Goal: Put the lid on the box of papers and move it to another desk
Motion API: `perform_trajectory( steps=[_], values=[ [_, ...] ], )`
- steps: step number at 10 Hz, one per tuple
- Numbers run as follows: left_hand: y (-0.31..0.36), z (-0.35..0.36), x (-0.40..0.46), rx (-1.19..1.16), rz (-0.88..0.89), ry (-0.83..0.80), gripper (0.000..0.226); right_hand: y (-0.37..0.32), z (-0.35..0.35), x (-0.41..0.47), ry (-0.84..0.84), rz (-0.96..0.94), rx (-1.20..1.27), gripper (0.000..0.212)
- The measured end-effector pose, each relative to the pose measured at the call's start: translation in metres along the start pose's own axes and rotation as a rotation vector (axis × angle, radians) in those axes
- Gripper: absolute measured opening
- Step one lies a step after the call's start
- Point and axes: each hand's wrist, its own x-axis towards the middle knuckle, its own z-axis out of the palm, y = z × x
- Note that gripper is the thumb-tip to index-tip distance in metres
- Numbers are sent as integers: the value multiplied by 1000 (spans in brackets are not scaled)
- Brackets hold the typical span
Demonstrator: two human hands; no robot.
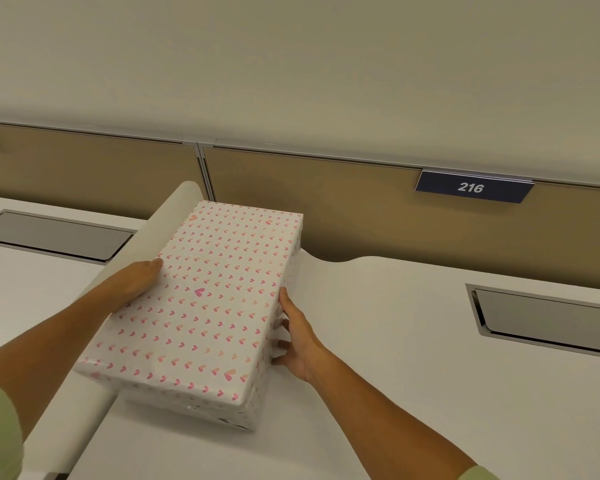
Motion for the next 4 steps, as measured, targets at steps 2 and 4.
perform_trajectory(
  steps=[2,4],
  values=[
    [20,-3,-9,378,305,343,31,-8,8,-7,22,-42,1,60],
    [30,8,-29,398,387,386,39,-26,19,-38,140,-111,-74,36]
  ],
)
